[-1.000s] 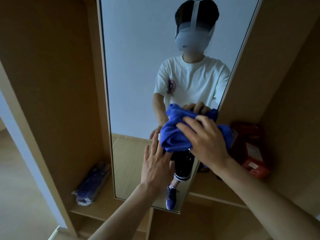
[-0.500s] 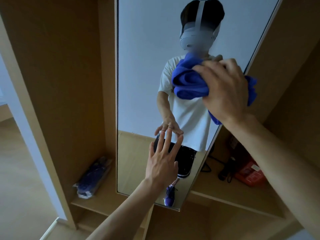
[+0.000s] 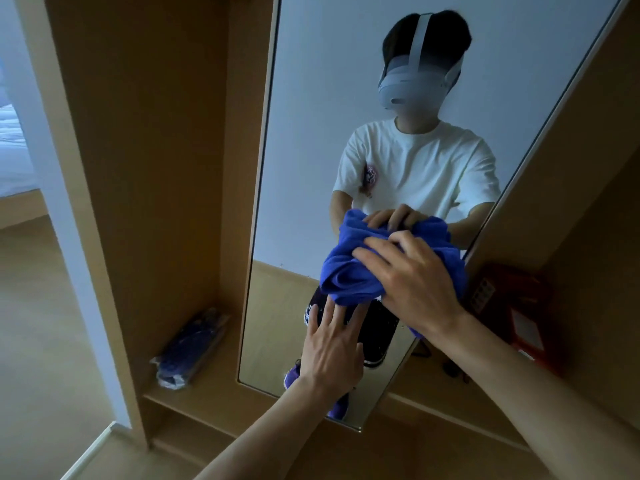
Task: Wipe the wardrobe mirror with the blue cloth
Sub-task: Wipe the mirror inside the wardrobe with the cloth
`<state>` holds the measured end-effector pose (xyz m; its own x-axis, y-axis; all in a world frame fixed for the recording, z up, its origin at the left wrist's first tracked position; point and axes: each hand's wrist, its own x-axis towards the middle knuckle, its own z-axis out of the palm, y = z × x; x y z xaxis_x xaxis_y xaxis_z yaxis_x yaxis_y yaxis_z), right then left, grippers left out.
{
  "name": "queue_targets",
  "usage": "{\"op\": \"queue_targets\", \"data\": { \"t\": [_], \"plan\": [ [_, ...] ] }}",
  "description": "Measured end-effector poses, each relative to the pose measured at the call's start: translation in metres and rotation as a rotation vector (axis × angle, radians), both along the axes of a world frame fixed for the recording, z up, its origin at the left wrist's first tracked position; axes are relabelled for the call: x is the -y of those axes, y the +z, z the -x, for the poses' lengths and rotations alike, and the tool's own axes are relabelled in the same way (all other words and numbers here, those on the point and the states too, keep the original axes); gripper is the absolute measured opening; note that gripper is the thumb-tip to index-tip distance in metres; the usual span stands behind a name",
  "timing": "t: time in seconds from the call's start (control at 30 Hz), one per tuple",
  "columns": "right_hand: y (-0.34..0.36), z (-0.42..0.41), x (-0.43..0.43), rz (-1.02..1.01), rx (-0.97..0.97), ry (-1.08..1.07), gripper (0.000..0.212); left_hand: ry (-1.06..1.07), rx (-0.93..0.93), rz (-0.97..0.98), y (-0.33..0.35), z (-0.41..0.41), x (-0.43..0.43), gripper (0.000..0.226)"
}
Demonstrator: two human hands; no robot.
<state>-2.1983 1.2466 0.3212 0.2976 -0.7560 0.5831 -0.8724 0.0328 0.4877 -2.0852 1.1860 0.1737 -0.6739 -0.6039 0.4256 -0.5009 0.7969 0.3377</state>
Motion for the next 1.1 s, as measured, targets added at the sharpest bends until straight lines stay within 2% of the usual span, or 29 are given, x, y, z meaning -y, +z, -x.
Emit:
{"op": "queue_targets", "data": {
  "t": [0.07, 0.17, 0.27, 0.4, 0.47, 0.57, 0.73, 0.87, 0.97, 1.1],
  "plan": [
    [0.025, -0.005, 0.006, 0.093, 0.0, 0.001, 0.043, -0.006, -0.044, -0.032, 0.002, -0.001, 0.001, 0.105],
    [0.065, -0.013, 0.025, 0.238, 0.056, 0.002, 0.044, -0.022, -0.059, -0.037, 0.004, -0.002, 0.003, 0.106],
    [0.067, -0.02, 0.04, 0.242, 0.011, -0.017, 0.042, -0.021, -0.06, -0.052, 0.004, -0.002, 0.004, 0.104],
    [0.017, -0.016, 0.036, 0.142, -0.086, 0.018, 0.033, -0.001, -0.067, -0.03, 0.003, -0.001, 0.007, 0.097],
    [-0.015, -0.015, 0.03, 0.055, -0.107, 0.02, 0.035, 0.003, -0.05, -0.007, 0.001, -0.002, 0.008, 0.081],
    [-0.049, -0.017, 0.023, -0.081, -0.106, -0.019, 0.041, -0.009, -0.012, -0.074, -0.007, -0.004, 0.003, 0.058],
    [-0.032, -0.02, 0.027, -0.116, -0.091, -0.016, 0.039, -0.014, 0.029, -0.076, -0.015, -0.005, -0.001, 0.08],
    [0.018, -0.029, 0.044, 0.027, -0.085, 0.02, 0.044, -0.051, -0.06, -0.116, -0.003, -0.004, -0.003, 0.099],
    [0.042, -0.036, 0.062, 0.138, -0.043, 0.029, 0.046, -0.05, -0.103, -0.14, 0.004, -0.007, 0.0, 0.094],
    [0.015, -0.043, 0.065, 0.143, -0.071, -0.01, 0.037, -0.023, -0.086, -0.16, 0.01, -0.014, 0.008, 0.091]
  ]
}}
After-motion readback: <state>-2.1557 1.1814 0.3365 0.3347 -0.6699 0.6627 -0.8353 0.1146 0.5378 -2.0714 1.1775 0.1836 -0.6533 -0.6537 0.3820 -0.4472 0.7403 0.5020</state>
